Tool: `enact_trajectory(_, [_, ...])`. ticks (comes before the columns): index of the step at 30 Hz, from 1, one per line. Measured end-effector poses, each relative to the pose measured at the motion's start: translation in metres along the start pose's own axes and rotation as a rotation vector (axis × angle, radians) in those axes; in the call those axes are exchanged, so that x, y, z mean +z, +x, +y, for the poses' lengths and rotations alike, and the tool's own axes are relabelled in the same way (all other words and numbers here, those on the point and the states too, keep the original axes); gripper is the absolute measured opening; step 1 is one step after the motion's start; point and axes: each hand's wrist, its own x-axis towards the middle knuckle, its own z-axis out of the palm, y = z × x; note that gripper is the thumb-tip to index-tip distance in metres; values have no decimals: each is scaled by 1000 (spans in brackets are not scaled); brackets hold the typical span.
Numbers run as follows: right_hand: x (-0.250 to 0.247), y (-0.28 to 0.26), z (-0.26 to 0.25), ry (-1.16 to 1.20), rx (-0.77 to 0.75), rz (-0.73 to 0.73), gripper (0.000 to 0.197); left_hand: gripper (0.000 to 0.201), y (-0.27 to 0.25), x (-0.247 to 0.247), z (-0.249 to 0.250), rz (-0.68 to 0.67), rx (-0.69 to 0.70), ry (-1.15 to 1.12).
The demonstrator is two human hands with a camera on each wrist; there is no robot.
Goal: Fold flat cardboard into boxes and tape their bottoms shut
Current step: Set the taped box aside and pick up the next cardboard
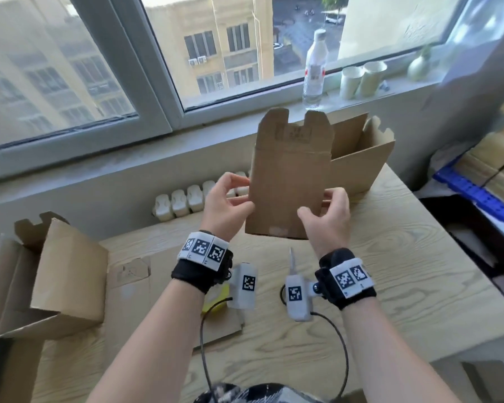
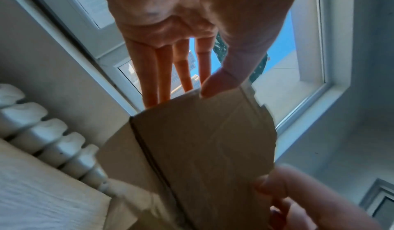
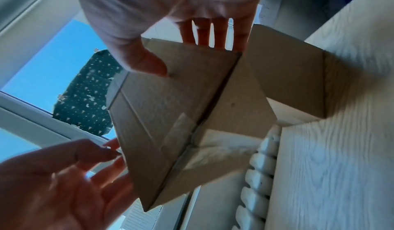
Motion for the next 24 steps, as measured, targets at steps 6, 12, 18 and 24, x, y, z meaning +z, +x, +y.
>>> enact_trajectory(6, [-40, 3, 15, -159, -286, 153, 57, 61, 5, 57, 14, -183, 56, -137])
enact_trajectory(12, [-59, -4, 30, -336, -435, 90, 50, 127, 8, 102, -16, -220, -2, 47])
enact_trajectory(18, [-62, -7, 64, -353, -424, -12, 51, 157, -9, 132, -48, -162, -112, 113])
enact_trajectory(24, [-69, 1, 78, -313, -371, -184, 32, 151, -17, 145, -69, -27, -140, 104])
